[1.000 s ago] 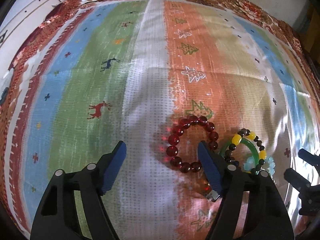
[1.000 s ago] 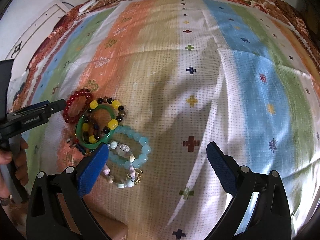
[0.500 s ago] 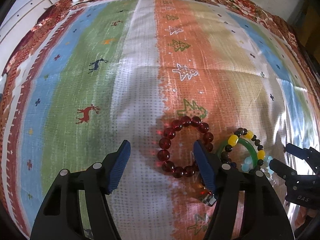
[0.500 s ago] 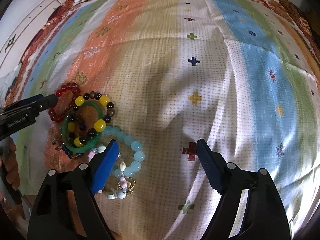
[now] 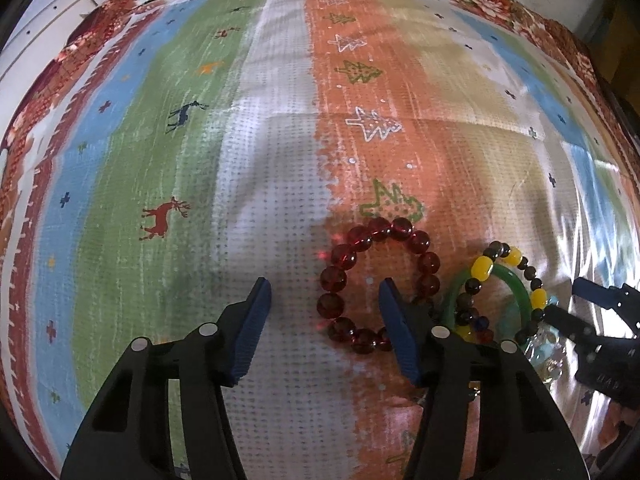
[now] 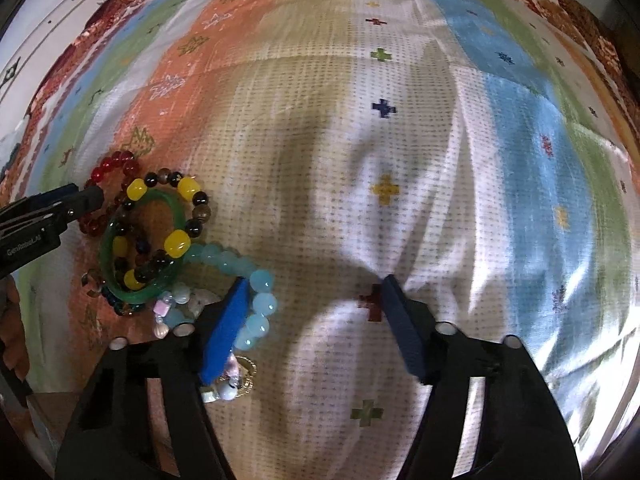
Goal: Organize jewelry
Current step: 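Lower left tool to red bead bracelet while right tool lowers to aqua bracelet, then close left tool on red bead bracelet while right tool closes on aqua bracelet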
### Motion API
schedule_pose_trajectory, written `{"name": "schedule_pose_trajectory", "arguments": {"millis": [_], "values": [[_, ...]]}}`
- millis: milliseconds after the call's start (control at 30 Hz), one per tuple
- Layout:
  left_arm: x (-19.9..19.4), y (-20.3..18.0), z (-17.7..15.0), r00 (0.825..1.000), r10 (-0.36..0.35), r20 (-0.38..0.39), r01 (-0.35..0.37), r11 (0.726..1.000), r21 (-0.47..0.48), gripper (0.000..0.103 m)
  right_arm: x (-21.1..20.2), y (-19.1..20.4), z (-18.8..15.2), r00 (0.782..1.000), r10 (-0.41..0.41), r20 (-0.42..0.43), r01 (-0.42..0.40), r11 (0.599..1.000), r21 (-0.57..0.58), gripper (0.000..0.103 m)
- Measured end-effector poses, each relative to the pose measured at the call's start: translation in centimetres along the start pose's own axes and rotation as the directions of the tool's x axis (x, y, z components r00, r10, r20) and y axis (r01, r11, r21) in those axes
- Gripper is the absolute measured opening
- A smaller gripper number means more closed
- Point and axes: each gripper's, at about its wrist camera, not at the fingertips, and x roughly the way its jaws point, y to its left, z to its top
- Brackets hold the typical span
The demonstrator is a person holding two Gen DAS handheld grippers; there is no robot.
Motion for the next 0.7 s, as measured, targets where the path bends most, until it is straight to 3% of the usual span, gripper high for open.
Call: {"name": "schedule_pose_trajectory", "arguments": {"millis": [233,367,467,567,700], "values": [[0.1,0.1,-0.2,0.999,0.035,0.004,-0.035,0.999,0.008,0.041,0.0,-0.8,0.3,1.0,0.012,0.005,-0.012,1.0,0.007,0.037],[0.0,0.4,-0.1,0.999,0.032,0.003,-0.032,0.999,0.01,0.039,-0.6,-1.8,0.1,1.0,0.03,0.002,-0.03,0.999,0.013,0.024],[0.0,0.5,-0.1,1.0,0.022,0.005,-0.022,1.0,0.013,0.029,-0.7,-2.2,0.0,0.999,0.048,0.0,-0.048,0.998,0.03,0.013],[0.0,0.4,-0.1,1.0,0.009,0.005,-0.009,1.0,0.015,0.015,-0.8,-2.2,-0.1,0.999,0.05,0.001,-0.05,0.998,0.027,0.012],[-0.3,0.6,0.0,1.0,-0.015,0.002,0.015,1.0,-0.002,0.014,-1.2,-2.1,0.0,0.998,0.063,0.01,-0.064,0.998,0.02,0.012]]}}
